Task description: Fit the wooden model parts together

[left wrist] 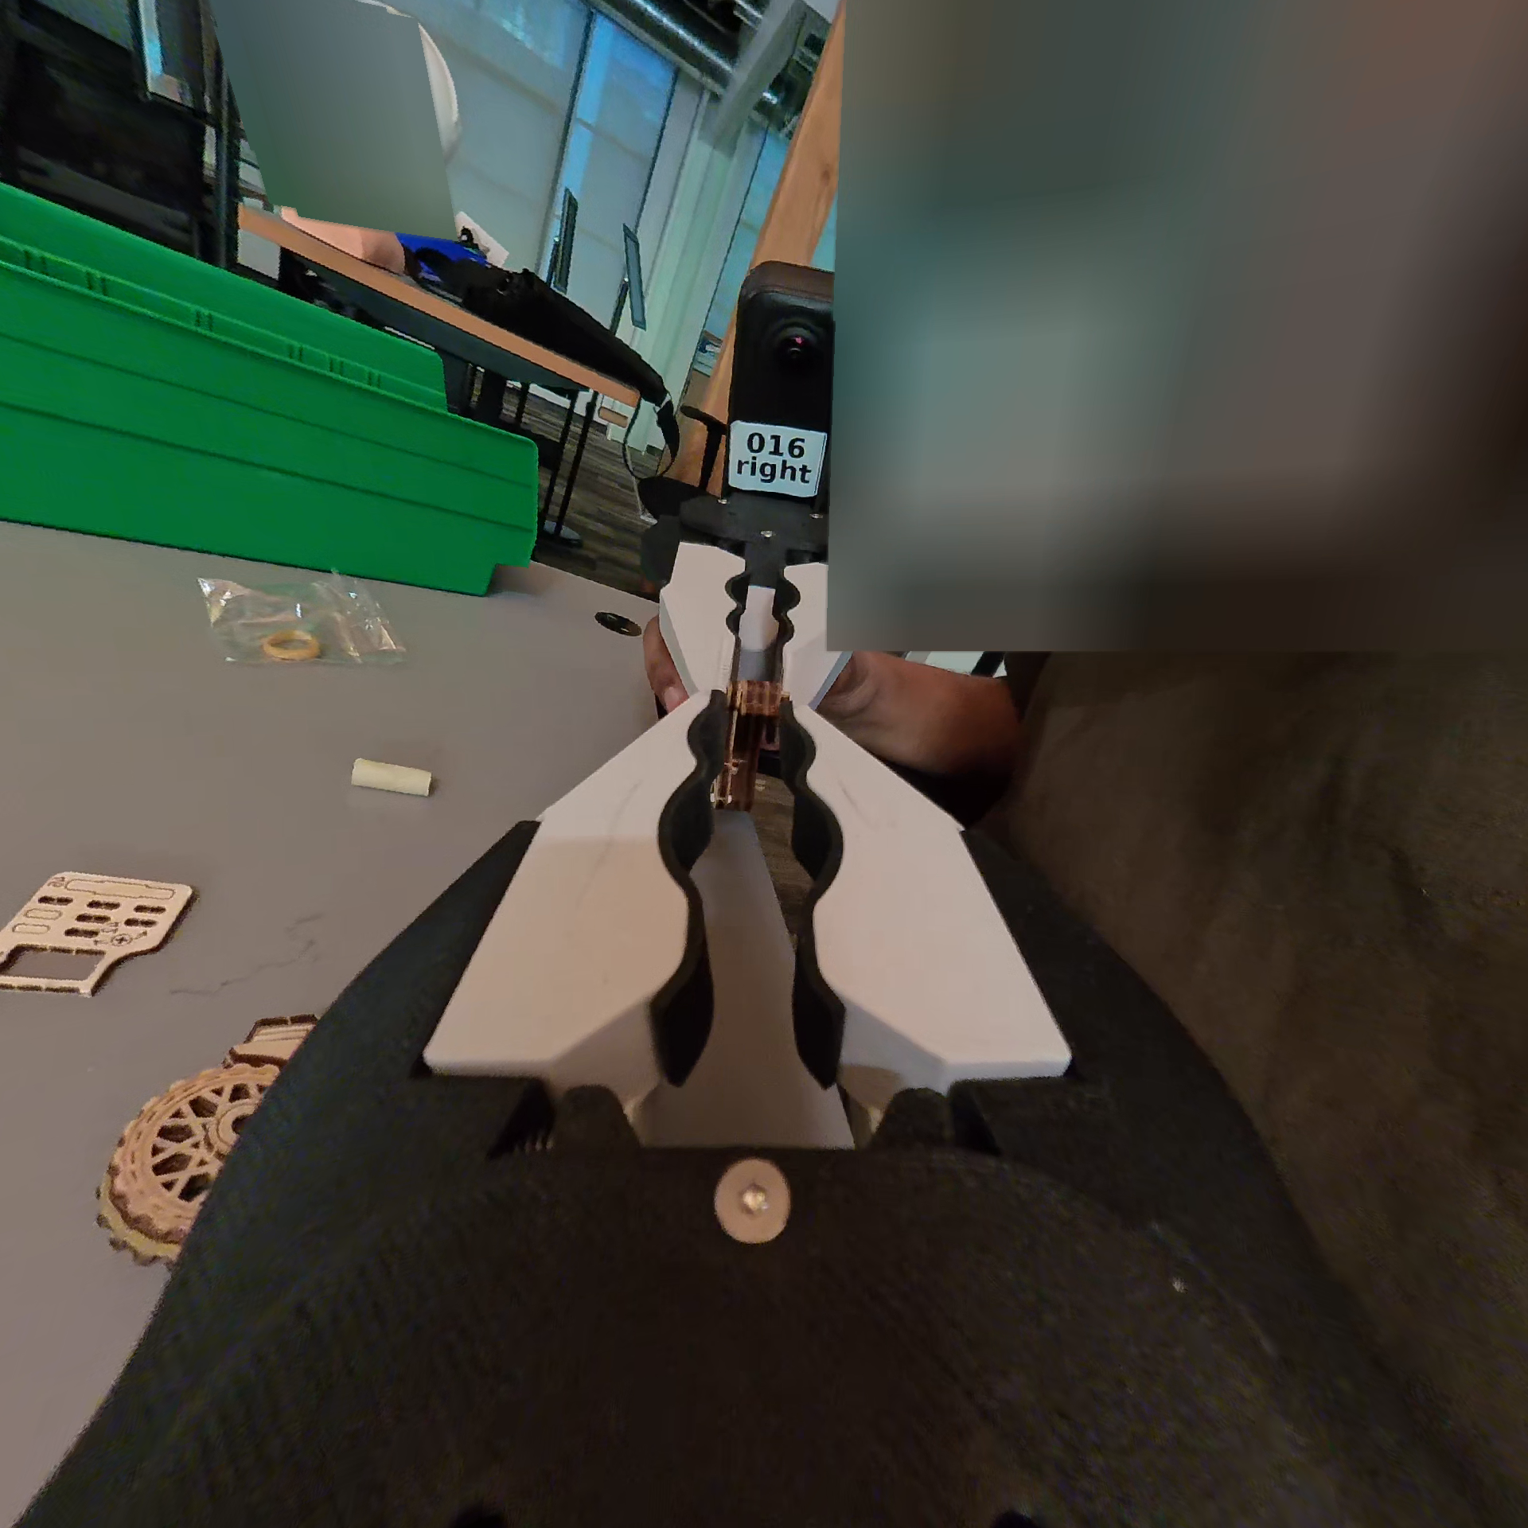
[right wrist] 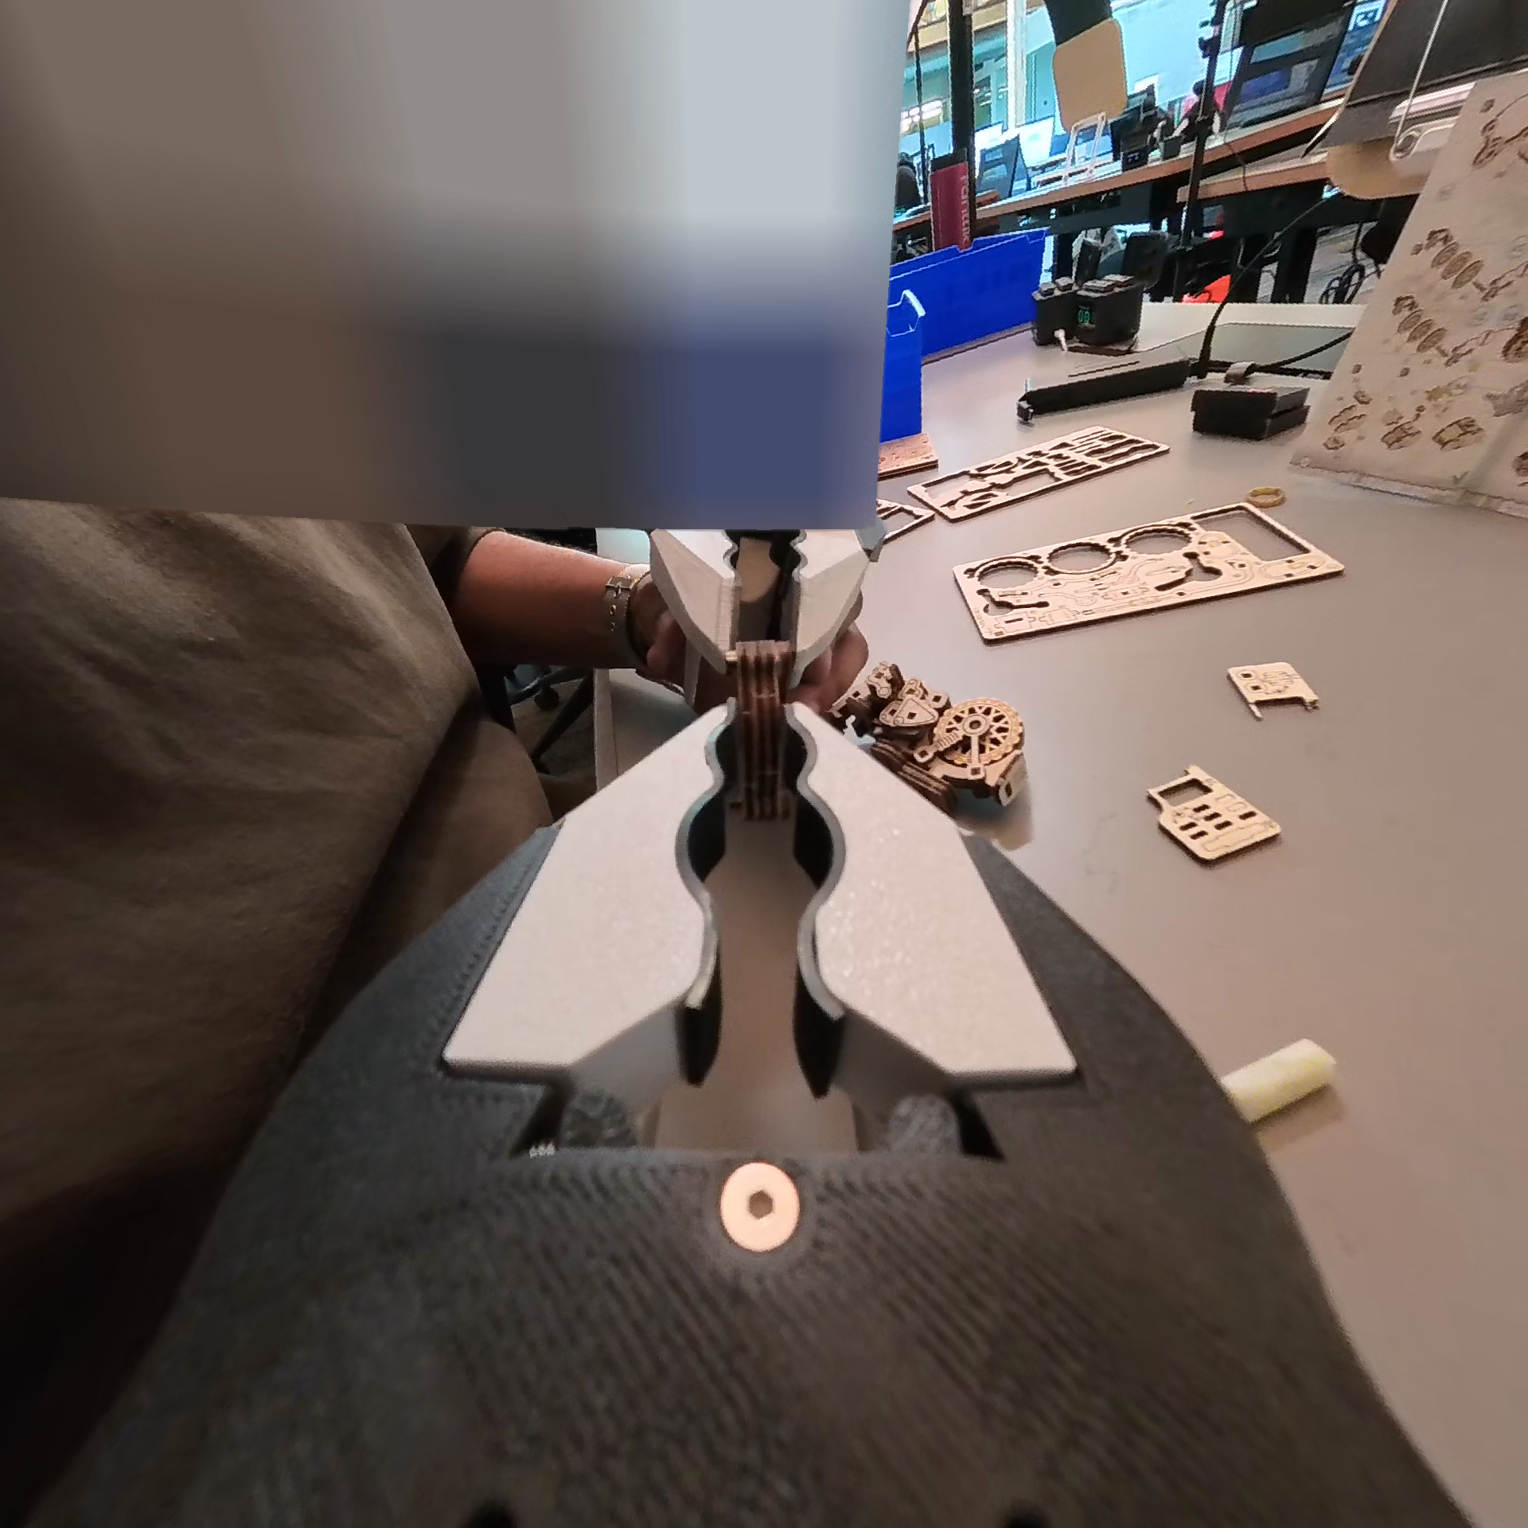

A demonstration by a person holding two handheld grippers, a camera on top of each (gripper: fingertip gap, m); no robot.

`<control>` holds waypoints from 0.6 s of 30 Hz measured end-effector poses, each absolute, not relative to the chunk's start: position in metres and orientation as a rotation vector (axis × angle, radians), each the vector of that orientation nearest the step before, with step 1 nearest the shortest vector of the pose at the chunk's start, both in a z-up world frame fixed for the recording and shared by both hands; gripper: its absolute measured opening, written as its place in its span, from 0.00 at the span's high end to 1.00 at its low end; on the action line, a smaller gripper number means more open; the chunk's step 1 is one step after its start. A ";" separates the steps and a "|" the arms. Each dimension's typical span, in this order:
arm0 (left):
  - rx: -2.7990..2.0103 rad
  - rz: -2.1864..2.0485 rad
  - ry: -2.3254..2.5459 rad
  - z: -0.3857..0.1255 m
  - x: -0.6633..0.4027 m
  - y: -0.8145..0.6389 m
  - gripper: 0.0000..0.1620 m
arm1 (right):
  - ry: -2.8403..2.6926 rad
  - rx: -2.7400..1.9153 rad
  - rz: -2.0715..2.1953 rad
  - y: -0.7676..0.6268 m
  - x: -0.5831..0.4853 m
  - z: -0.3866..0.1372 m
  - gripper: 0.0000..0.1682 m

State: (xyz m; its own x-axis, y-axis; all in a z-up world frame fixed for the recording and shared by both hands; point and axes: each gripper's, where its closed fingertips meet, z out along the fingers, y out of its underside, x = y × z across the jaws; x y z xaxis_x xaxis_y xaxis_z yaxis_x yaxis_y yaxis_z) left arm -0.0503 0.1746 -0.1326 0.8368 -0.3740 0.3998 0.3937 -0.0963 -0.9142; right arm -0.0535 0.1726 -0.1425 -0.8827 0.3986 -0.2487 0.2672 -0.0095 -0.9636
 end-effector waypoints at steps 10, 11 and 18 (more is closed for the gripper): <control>-1.485 -0.647 -0.057 -0.126 -0.060 0.172 0.94 | -2.056 -0.786 2.119 0.185 -0.059 -0.133 0.91; -1.476 -0.653 -0.062 -0.125 -0.061 0.171 0.94 | -2.053 -0.789 2.114 0.186 -0.060 -0.133 0.91; -1.434 -0.684 -0.077 -0.120 -0.065 0.168 0.94 | -2.057 -0.805 2.114 0.189 -0.060 -0.134 0.90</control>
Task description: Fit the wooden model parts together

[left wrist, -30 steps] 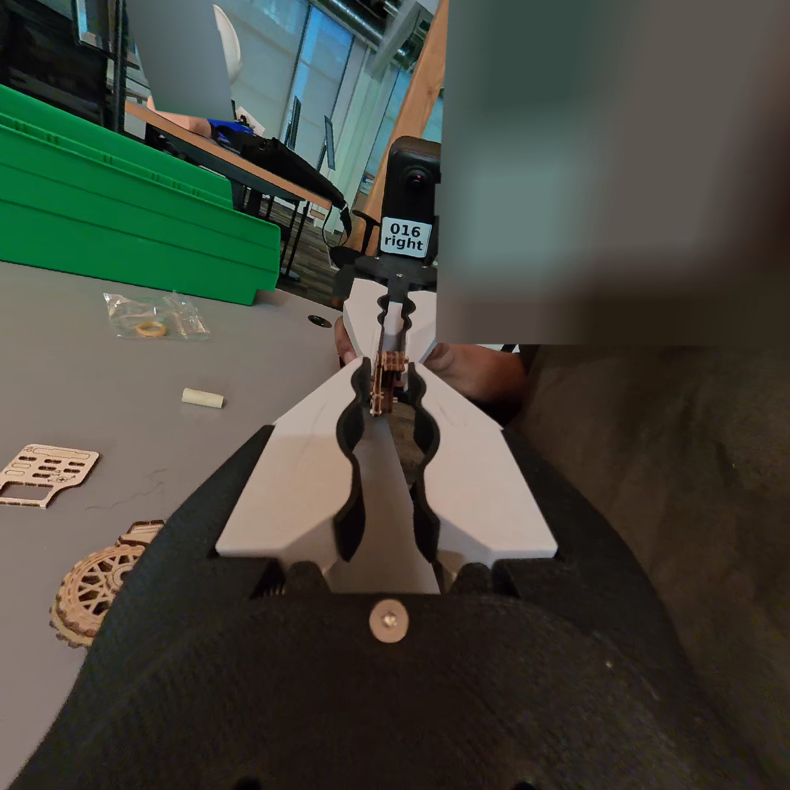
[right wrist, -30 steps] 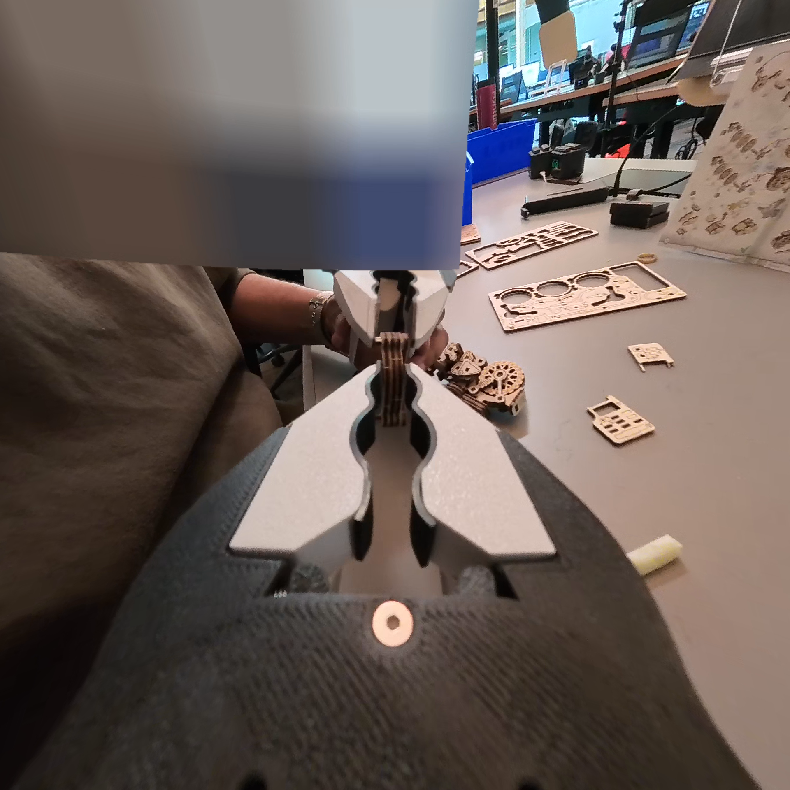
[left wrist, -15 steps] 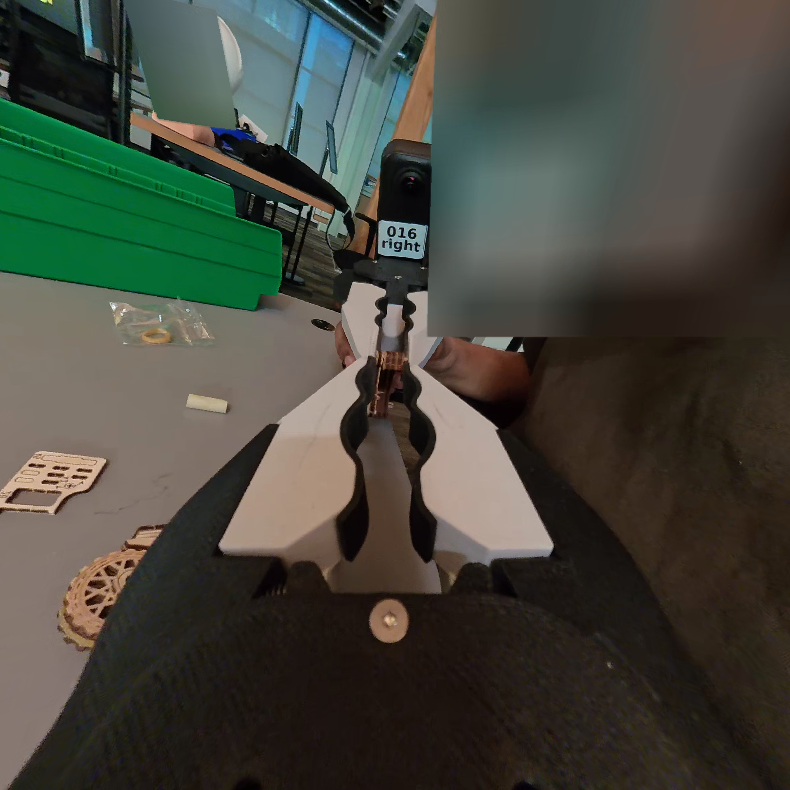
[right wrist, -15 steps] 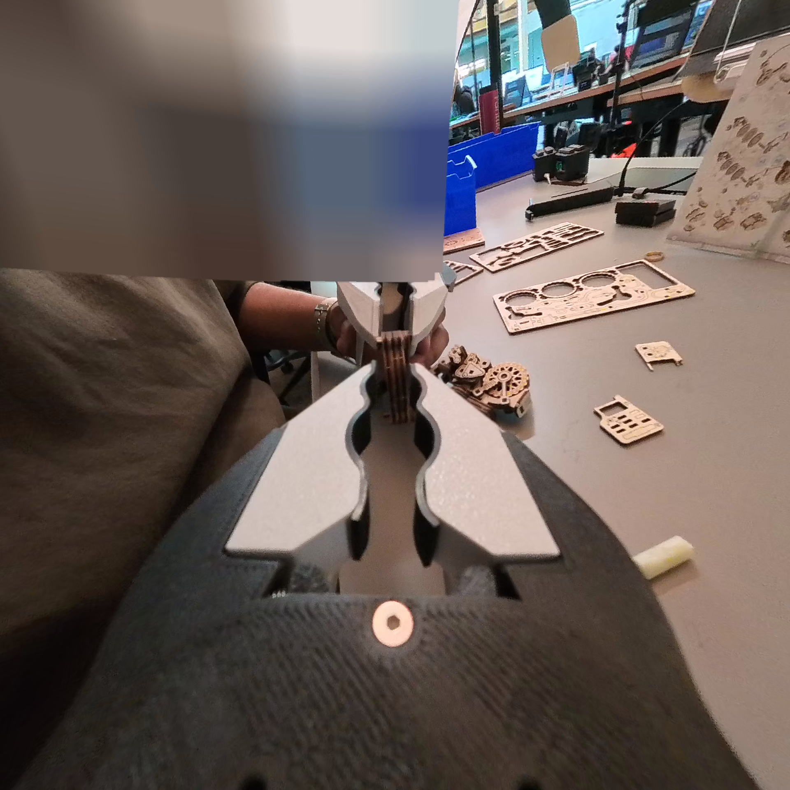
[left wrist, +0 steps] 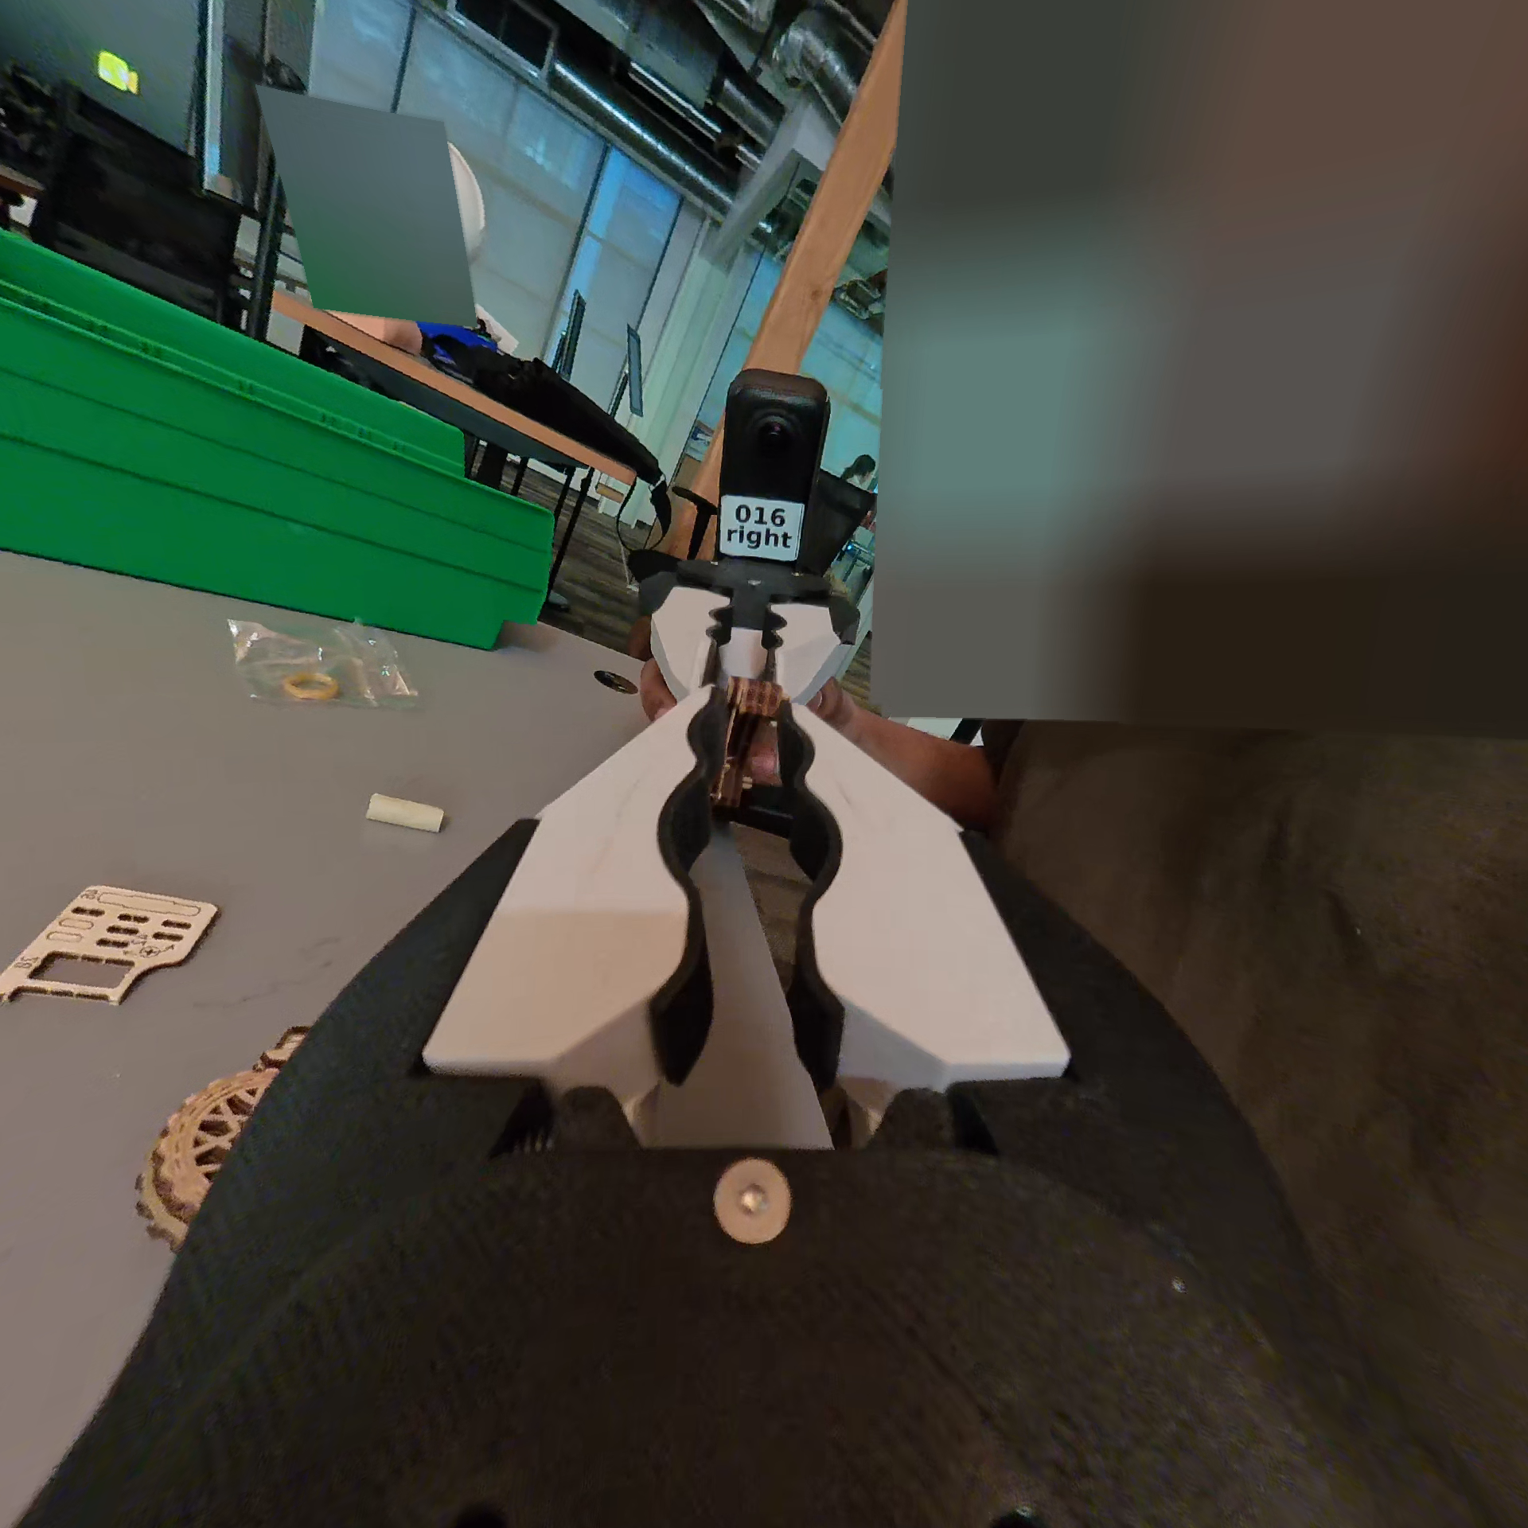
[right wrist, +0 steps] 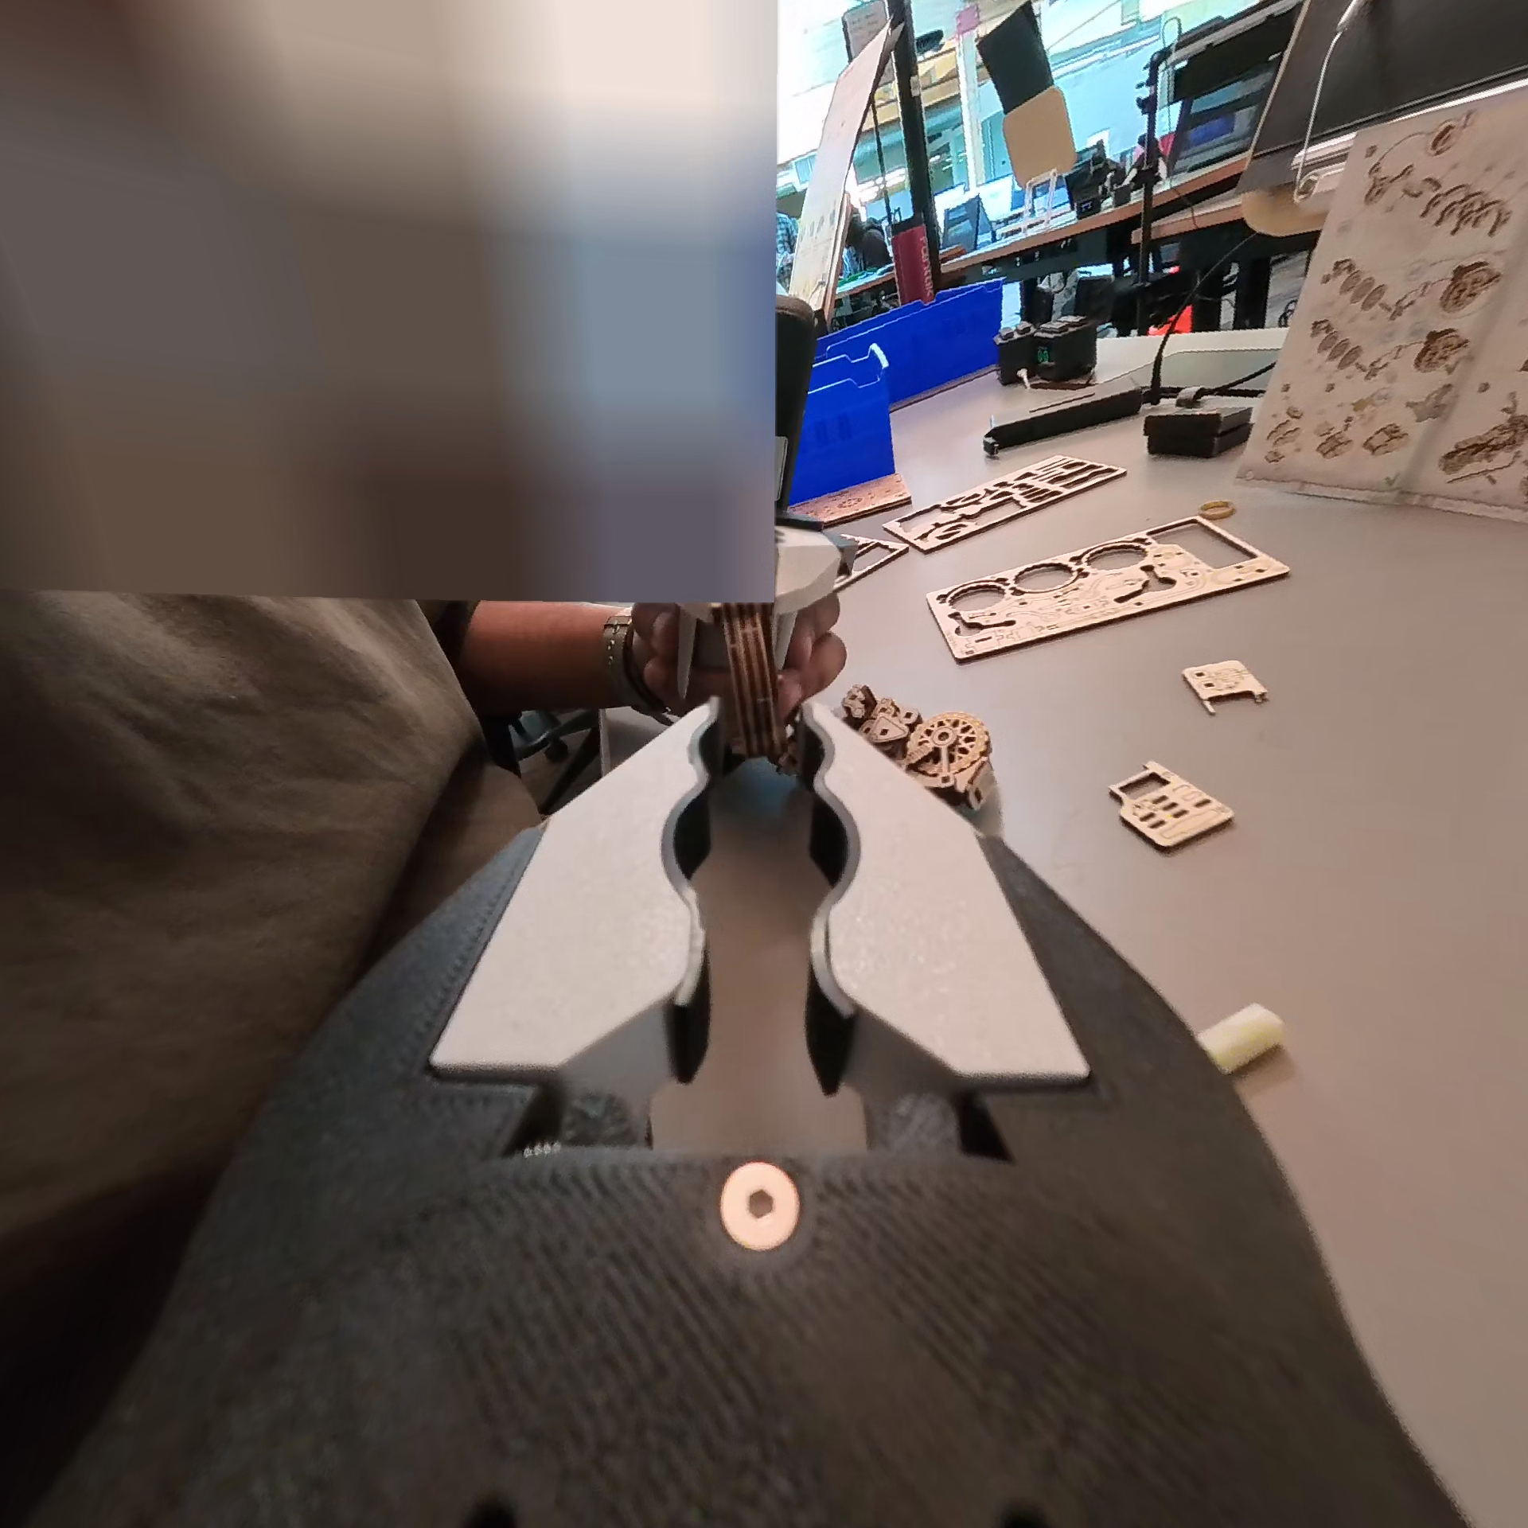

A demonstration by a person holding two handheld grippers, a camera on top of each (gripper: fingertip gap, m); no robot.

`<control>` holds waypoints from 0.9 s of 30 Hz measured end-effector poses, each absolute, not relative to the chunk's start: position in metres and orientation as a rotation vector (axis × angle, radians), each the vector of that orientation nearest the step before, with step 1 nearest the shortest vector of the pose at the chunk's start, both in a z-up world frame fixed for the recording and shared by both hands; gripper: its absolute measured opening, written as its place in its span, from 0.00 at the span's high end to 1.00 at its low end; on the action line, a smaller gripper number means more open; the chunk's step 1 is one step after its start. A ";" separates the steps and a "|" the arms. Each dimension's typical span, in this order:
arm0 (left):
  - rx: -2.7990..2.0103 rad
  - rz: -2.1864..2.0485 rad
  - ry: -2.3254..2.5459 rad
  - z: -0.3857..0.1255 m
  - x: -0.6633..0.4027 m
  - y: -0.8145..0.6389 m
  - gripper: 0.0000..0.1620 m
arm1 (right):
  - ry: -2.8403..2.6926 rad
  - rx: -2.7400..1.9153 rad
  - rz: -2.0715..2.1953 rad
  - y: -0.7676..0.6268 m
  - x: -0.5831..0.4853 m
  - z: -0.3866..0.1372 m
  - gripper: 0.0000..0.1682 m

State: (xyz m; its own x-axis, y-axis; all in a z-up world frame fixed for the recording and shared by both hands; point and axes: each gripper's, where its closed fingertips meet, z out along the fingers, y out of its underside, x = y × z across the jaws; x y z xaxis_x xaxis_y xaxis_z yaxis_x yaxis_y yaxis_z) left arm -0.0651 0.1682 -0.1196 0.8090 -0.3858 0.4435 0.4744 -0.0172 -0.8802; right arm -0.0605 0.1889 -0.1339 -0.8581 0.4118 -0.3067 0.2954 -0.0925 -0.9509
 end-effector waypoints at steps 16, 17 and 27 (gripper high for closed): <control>-1.385 -0.753 -0.055 -0.114 -0.059 0.165 0.95 | -2.088 -0.767 2.145 0.176 -0.055 -0.134 0.89; -1.389 -0.754 -0.051 -0.114 -0.058 0.166 0.95 | -2.082 -0.756 2.148 0.176 -0.054 -0.133 0.89; -1.421 -0.760 -0.018 -0.118 -0.049 0.168 0.94 | -2.109 -0.692 2.115 0.173 -0.049 -0.133 0.95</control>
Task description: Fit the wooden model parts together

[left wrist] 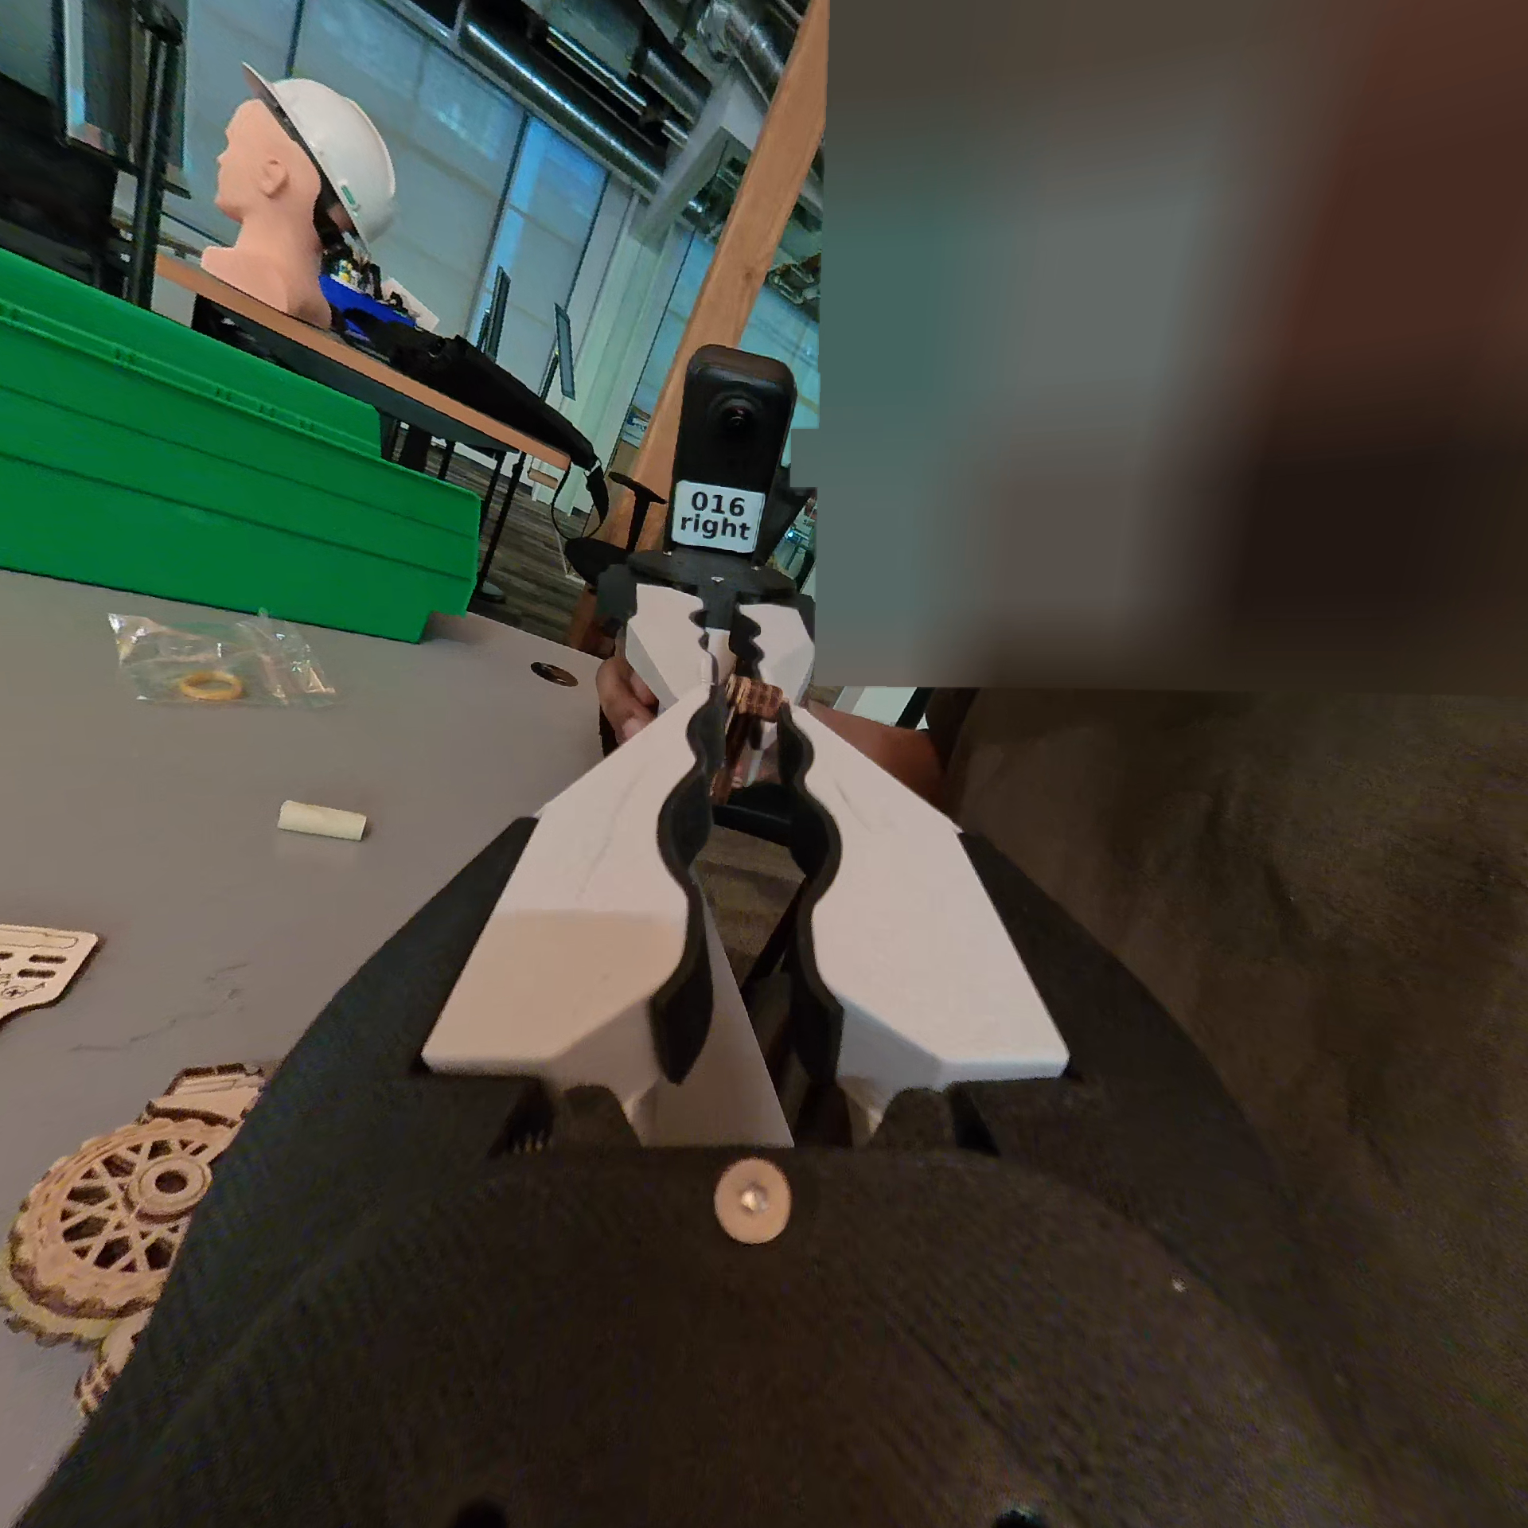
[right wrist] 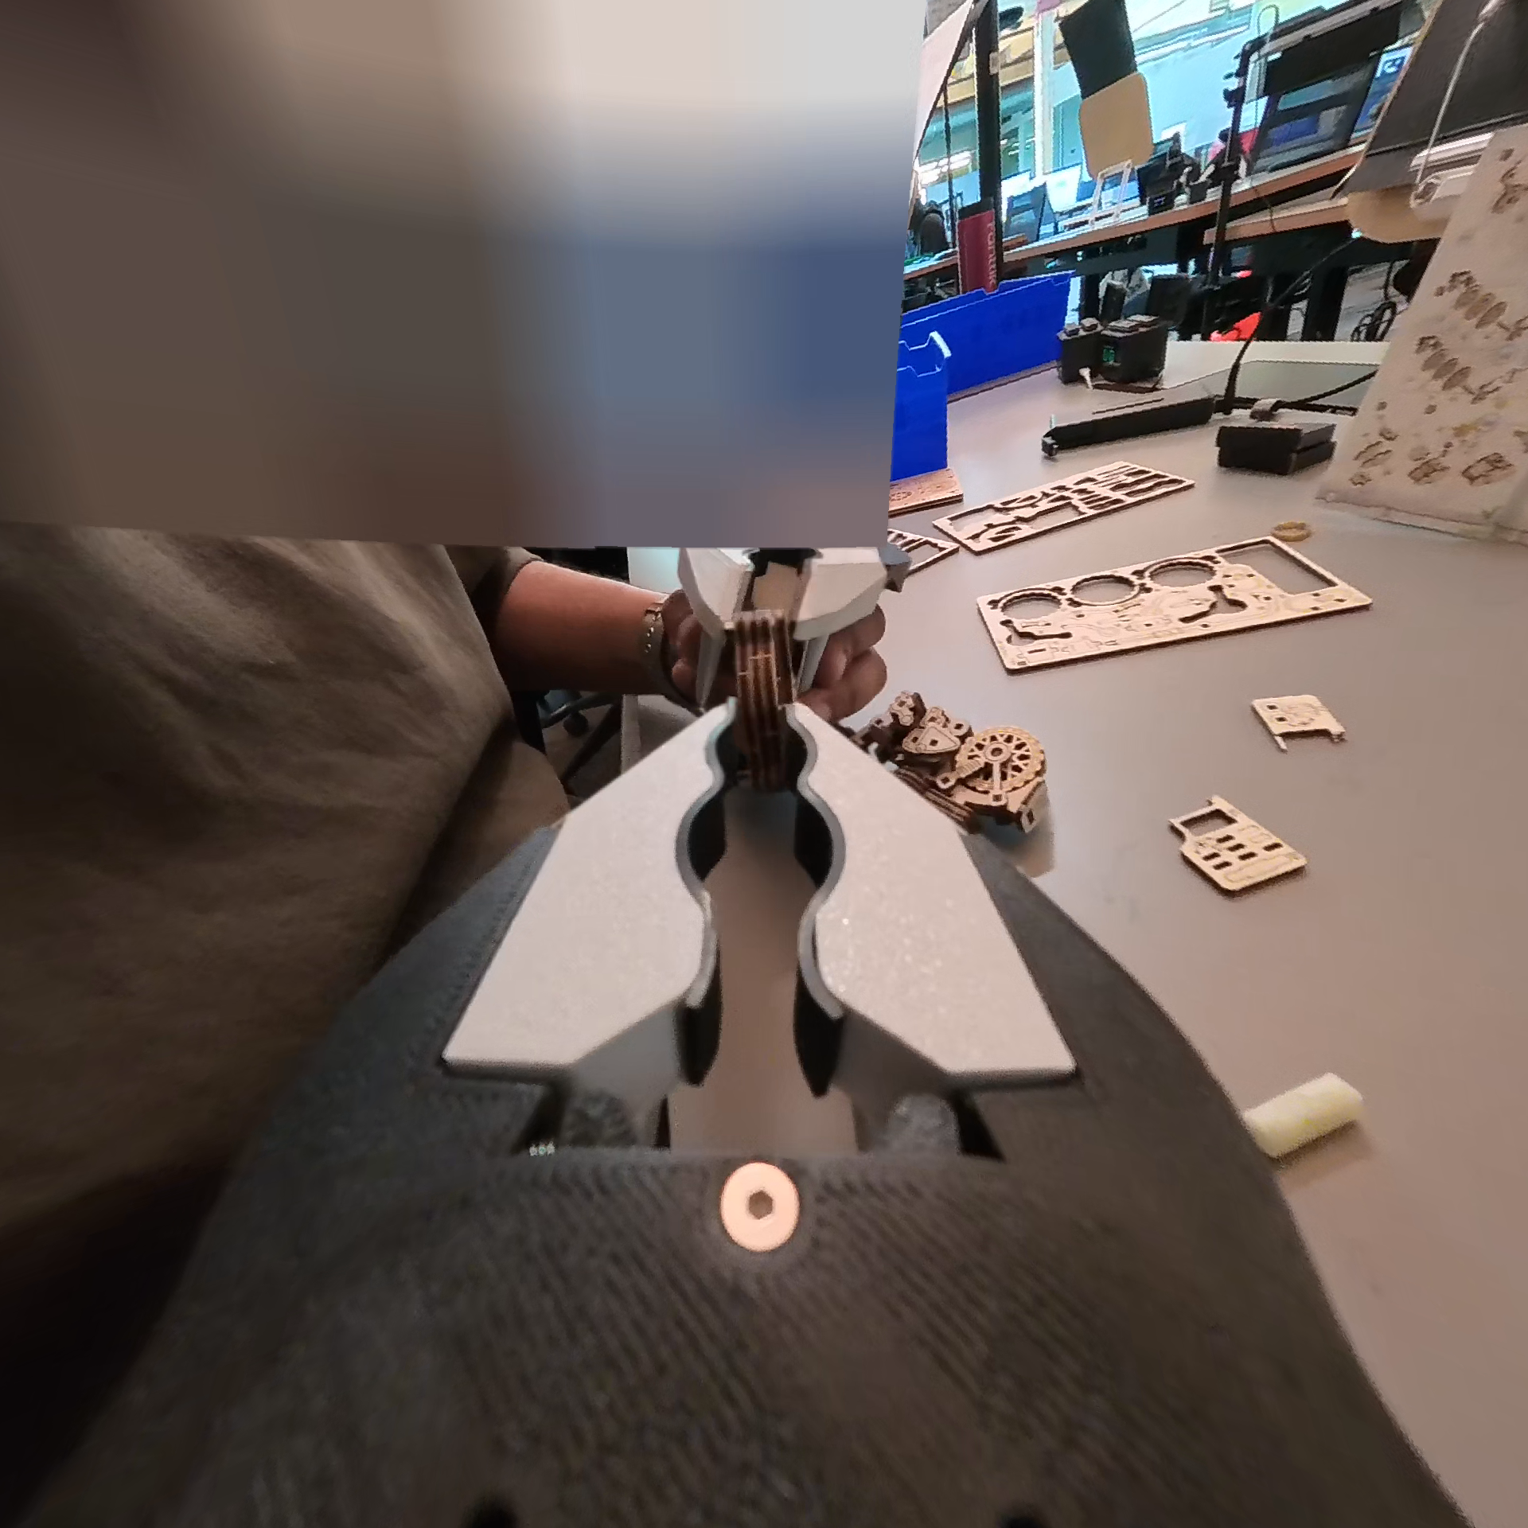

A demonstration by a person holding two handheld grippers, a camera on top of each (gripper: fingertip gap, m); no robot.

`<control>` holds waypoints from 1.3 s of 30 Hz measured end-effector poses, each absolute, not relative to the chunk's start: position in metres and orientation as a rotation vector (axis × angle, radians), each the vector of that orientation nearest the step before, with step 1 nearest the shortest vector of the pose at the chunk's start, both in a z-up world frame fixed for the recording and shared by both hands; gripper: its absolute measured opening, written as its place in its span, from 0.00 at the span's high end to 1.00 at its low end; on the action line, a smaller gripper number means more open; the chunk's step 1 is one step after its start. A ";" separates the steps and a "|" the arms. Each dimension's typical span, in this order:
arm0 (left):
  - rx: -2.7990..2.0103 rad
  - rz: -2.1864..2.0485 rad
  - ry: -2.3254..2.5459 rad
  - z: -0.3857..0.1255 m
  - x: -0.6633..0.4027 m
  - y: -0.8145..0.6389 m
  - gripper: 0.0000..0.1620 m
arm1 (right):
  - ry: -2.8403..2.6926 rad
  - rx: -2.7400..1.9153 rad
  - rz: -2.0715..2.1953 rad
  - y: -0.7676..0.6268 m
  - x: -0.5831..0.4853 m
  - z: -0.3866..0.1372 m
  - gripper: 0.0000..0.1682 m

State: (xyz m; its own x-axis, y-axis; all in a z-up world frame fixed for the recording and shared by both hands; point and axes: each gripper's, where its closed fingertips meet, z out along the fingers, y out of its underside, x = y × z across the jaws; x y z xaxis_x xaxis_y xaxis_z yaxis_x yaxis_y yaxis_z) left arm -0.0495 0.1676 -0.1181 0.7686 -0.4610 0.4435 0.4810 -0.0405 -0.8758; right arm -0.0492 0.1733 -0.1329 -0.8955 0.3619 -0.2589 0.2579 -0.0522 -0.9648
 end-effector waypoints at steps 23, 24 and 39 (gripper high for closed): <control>-1.455 -0.594 -0.285 -0.128 -0.091 0.173 0.77 | -1.998 -1.913 1.947 0.217 -0.105 -0.214 0.95; -1.453 -0.591 -0.291 -0.128 -0.091 0.172 0.77 | -2.024 -1.940 1.922 0.215 -0.105 -0.218 0.95; -1.440 -0.568 -0.320 -0.127 -0.097 0.161 0.78 | -2.129 -1.991 1.841 0.204 -0.112 -0.231 0.85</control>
